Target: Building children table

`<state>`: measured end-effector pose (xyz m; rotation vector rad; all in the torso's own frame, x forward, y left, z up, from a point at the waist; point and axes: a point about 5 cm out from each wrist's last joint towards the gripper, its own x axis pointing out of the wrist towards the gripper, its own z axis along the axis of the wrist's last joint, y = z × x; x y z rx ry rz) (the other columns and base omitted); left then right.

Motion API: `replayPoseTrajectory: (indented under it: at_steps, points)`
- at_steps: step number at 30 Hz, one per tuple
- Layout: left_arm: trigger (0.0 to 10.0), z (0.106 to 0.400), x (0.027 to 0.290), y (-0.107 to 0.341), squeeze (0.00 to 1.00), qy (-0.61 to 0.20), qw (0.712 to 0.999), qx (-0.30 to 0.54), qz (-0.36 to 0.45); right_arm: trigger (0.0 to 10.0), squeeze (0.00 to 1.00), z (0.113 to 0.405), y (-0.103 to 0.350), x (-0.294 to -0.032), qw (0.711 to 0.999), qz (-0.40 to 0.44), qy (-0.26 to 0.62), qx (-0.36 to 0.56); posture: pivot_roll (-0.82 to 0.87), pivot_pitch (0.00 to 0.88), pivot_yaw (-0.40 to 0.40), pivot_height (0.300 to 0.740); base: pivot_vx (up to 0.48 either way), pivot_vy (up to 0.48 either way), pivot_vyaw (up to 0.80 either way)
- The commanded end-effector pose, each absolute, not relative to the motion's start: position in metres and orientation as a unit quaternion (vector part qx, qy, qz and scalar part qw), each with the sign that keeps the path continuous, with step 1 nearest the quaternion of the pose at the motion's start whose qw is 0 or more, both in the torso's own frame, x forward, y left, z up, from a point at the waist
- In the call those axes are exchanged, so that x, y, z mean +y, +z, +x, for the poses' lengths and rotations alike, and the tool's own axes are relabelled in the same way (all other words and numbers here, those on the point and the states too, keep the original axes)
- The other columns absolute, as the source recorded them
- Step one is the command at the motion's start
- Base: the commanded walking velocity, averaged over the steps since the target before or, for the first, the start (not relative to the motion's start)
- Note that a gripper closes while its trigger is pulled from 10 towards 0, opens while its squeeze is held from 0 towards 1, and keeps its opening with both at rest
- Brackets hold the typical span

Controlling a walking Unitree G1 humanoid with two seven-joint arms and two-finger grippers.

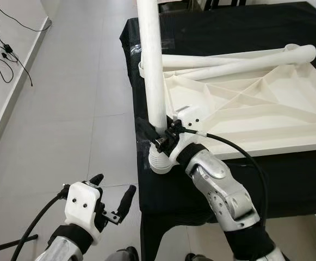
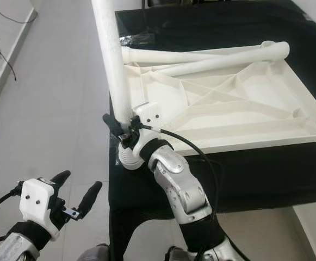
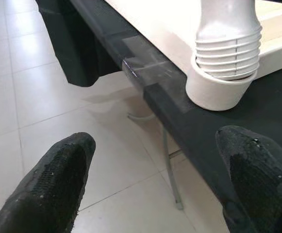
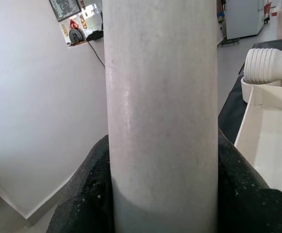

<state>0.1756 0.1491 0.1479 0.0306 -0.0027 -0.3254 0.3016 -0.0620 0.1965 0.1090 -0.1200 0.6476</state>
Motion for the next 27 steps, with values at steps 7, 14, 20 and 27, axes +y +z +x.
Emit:
replayPoseTrajectory:
  at_steps: [7, 14, 20, 27]
  points:
    - [10.0, 0.193, 0.165, 0.15, 0.0, -0.126, 0.991, -0.017, 0.039, 10.0, 0.0, 0.315, 0.228, -0.073, 0.901, 0.157, 0.396, -0.086, 0.05, 0.137, 0.021, 0.74, 0.0, 0.0, 0.0]
    - [10.0, 0.209, 0.171, 0.195, 0.0, -0.145, 0.984, -0.098, 0.026, 10.0, 0.0, 0.314, 0.252, -0.078, 0.853, 0.17, 0.474, -0.14, 0.05, 0.111, 0.025, 0.74, 0.0, 0.0, 0.0]
    - [10.0, 0.221, 0.171, 0.241, 0.0, -0.173, 0.968, -0.181, 0.006, 10.0, 0.0, 0.316, 0.256, -0.078, 0.847, 0.181, 0.475, -0.158, 0.04, 0.09, 0.033, 0.74, 0.0, 0.0, 0.0]
    - [10.0, 0.233, 0.17, 0.293, 0.0, -0.211, 0.938, -0.274, -0.025, 10.0, 0.0, 0.321, 0.245, -0.069, 0.869, 0.086, 0.462, -0.154, 0.02, 0.067, 0.048, 0.74, 0.0, 0.0, 0.0]
